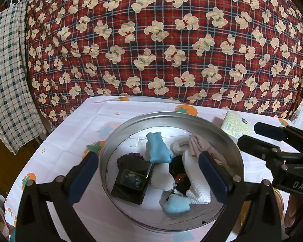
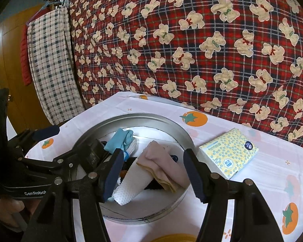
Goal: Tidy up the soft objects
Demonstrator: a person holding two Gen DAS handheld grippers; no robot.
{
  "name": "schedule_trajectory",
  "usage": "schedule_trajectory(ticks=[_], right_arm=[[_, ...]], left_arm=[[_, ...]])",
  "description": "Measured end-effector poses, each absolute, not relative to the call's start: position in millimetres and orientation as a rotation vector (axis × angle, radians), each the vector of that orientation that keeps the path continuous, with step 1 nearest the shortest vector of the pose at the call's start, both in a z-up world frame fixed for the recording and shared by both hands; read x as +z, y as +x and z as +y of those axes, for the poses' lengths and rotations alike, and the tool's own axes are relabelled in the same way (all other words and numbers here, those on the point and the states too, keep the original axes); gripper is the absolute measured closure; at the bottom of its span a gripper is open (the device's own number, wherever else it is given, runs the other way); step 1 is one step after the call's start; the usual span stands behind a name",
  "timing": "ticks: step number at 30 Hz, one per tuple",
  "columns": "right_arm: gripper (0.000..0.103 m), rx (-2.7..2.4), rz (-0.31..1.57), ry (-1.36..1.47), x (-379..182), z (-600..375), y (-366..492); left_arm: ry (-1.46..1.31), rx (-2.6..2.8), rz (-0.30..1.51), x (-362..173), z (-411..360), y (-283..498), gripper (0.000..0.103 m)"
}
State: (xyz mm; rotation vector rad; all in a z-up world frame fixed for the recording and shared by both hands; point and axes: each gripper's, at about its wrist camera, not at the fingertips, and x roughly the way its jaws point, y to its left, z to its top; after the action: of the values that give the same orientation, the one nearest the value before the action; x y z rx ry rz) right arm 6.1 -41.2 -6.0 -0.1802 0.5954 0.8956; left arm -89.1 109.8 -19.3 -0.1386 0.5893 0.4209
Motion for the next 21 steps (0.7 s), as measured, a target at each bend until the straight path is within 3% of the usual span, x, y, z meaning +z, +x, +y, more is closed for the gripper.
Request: schedule_trajectory(ticks=[21], right_arm=[[0.039, 0.896, 0.594, -0.176, -5.0, -43.4, 4.8]], left_arm=[[-0.146, 0.424, 0.598, -21.8, 107.0, -90.1, 0.002]])
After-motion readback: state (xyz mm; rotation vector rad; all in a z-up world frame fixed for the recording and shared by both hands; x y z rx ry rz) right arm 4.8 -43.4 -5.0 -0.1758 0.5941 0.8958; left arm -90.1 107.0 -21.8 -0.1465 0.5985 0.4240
